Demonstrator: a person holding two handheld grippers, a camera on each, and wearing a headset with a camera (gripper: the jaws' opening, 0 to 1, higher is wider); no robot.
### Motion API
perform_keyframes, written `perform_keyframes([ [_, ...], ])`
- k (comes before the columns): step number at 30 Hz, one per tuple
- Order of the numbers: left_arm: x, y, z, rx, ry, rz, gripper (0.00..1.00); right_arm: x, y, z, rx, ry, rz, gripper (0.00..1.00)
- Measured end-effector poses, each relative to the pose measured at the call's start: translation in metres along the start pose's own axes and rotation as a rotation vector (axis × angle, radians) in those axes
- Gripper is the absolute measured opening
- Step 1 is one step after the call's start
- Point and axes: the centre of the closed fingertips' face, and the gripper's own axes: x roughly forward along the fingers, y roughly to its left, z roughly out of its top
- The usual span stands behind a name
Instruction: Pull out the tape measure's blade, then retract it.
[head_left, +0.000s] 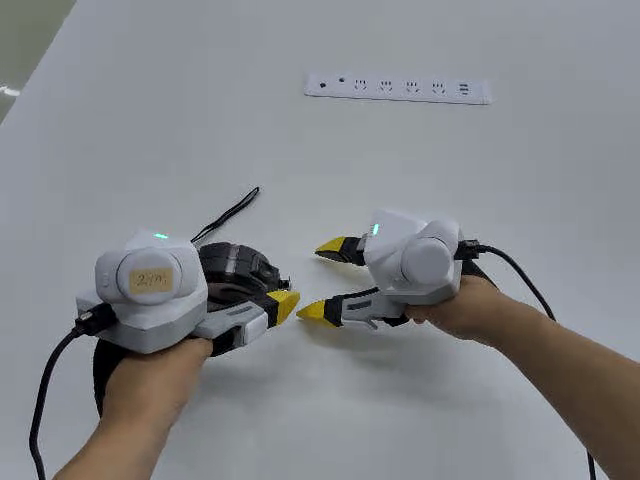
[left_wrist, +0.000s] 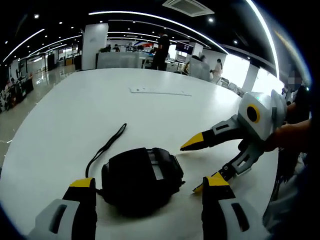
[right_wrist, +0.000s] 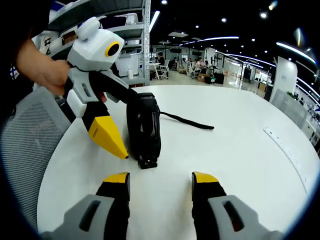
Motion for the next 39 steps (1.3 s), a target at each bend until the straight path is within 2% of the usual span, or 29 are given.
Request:
perform_keyframes([
  [4,0.000,0.000,0.000,0.006,0.000,-0.005,0.91,-0.001,0.000,0.000,0.002,0.001,0.000,0.55],
  [5,-0.003,-0.008,0.002,0.069,-0.012,-0.104,0.92,-0.010,-0.006,-0.004,0.049,-0.013,-0.027,0.56],
  [7,-0.004,-0.007,0.001,0.113,-0.009,-0.108,0.94,-0.013,-0.008,-0.005,0.067,-0.015,-0.035,0.59],
  [12,-0.006,-0.010,0.001,0.180,-0.013,-0.139,0.97,-0.021,-0.011,-0.005,0.127,-0.044,-0.060,0.67],
  [16,-0.007,-0.010,0.000,0.239,-0.008,-0.158,1.00,-0.027,-0.012,-0.008,0.143,-0.053,-0.077,0.73],
  [19,-0.008,-0.012,0.000,0.259,-0.013,-0.182,1.00,-0.031,-0.013,-0.008,0.168,-0.061,-0.085,0.78],
  [21,-0.008,-0.014,0.001,0.295,-0.015,-0.205,1.00,-0.035,-0.014,-0.008,0.180,-0.071,-0.095,0.81],
  [33,-0.012,-0.012,0.007,0.347,-0.033,-0.252,1.00,-0.055,-0.015,-0.011,0.224,-0.090,-0.158,1.00],
  [39,-0.015,-0.011,0.009,0.363,-0.040,-0.273,1.00,-0.070,-0.016,-0.013,0.234,-0.107,-0.192,1.00],
])
